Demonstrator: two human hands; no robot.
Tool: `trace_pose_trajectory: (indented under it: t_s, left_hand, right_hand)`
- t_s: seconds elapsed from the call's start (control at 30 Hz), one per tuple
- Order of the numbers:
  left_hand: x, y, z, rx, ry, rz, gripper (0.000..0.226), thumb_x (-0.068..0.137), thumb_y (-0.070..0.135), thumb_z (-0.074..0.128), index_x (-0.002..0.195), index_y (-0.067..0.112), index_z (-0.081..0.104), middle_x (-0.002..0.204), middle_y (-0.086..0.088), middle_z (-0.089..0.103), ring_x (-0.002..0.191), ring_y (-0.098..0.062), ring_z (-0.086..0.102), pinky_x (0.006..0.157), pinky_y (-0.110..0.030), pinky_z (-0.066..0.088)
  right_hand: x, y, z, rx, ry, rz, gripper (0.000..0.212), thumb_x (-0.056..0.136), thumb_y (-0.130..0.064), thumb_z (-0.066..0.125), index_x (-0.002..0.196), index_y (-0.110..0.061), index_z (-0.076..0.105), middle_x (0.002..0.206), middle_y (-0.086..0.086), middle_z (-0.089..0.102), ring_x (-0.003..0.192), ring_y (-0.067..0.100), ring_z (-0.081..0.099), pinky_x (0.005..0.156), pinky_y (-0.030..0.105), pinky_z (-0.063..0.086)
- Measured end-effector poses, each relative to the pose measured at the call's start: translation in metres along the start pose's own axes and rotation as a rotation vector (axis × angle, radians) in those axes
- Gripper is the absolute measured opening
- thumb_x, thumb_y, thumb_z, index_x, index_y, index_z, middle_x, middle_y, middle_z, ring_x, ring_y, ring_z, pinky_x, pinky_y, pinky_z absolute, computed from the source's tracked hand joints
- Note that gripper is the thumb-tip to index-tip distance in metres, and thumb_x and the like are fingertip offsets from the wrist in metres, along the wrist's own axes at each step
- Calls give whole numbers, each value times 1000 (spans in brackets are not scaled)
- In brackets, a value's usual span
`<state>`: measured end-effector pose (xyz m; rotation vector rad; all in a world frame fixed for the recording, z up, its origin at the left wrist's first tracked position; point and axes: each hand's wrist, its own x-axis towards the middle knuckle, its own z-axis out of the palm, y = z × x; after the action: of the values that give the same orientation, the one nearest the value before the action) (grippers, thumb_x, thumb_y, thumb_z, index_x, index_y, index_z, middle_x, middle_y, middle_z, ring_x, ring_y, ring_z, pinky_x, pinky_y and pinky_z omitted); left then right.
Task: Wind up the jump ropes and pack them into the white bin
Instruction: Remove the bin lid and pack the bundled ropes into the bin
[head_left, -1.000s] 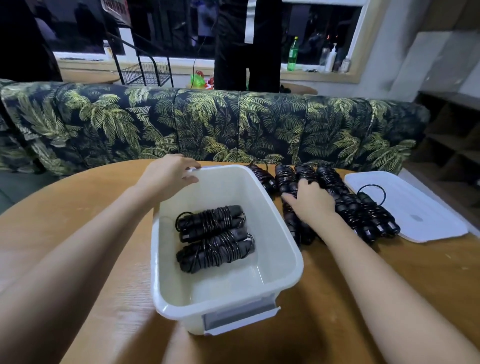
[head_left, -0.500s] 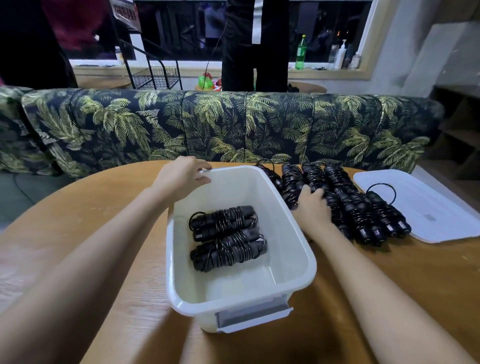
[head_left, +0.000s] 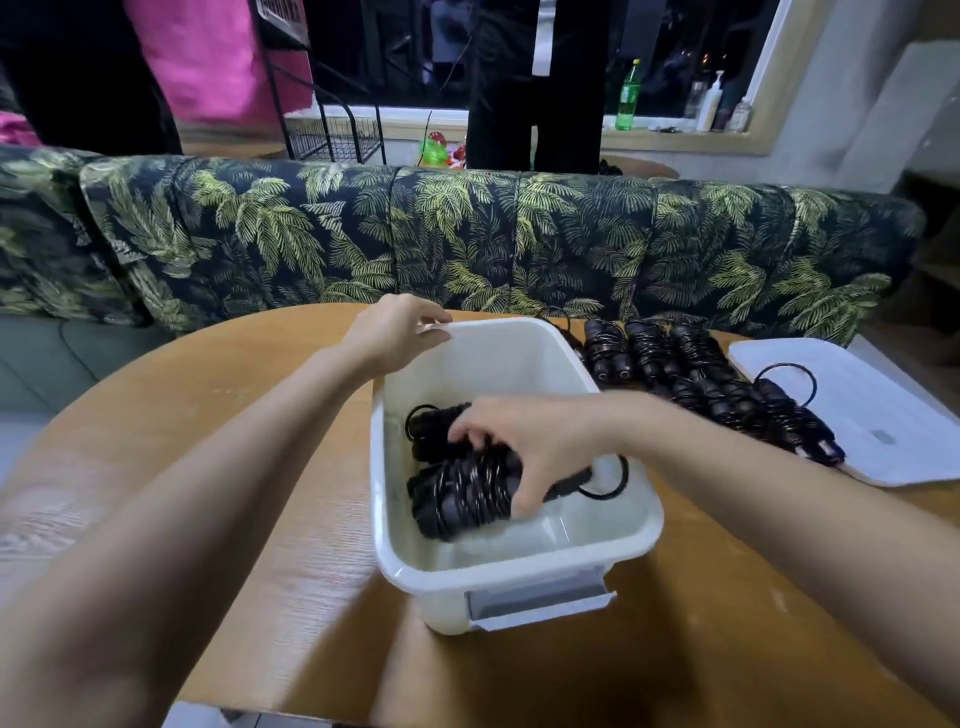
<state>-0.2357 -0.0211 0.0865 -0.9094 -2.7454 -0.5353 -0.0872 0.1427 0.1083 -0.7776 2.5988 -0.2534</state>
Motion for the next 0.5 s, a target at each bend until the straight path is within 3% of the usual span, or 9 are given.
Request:
trace_pose_trajectory:
  t_s: [0.1, 0.2, 0.37, 0.43, 0.5]
  left_hand:
    - [0, -1, 3, -15, 9, 19, 26, 91, 28, 63, 113, 16, 69, 113, -4, 70, 104, -27, 63, 86, -39, 50]
    - [-1, 0, 2, -12, 16, 31, 27, 91, 27, 62, 114, 14, 69, 114, -4, 69, 105, -26, 63, 86, -39, 50]
    - [0, 0, 3, 6, 20, 28, 27, 92, 29, 60, 115, 17, 68, 115, -2, 69, 105, -26, 62, 85, -37, 50]
    - [0, 1, 3, 10, 34, 44, 26, 92, 27, 60, 114, 16, 69, 113, -2, 70, 104, -26, 62, 84, -36, 50]
    - [-1, 2, 3, 7, 46, 71, 25, 92, 24, 61, 111, 12, 71, 112, -4, 71, 103, -26, 63, 84, -34, 49]
  right_hand:
    - [21, -1, 26, -155, -105, -23, 90, 66, -22, 87, 140, -10, 37, 118, 4, 38, 98, 15, 38, 76, 21, 33]
    - [24, -2, 38, -214, -129, -15, 90, 63, -21, 89, 135, -11, 36, 119, 6, 38, 96, 22, 46, 70, 28, 37]
    - [26, -17, 35, -524, -79, 15, 78, 68, -52, 80, 127, -14, 45, 113, 1, 52, 85, 20, 46, 62, 33, 37]
    - [28, -21, 38, -579, -44, 11, 75, 68, -50, 80, 124, -12, 47, 108, 2, 53, 76, 22, 49, 53, 31, 31]
    - [30, -24, 45, -646, 9, 20, 75, 71, -39, 80, 128, -10, 42, 111, 5, 51, 62, 19, 39, 48, 29, 21]
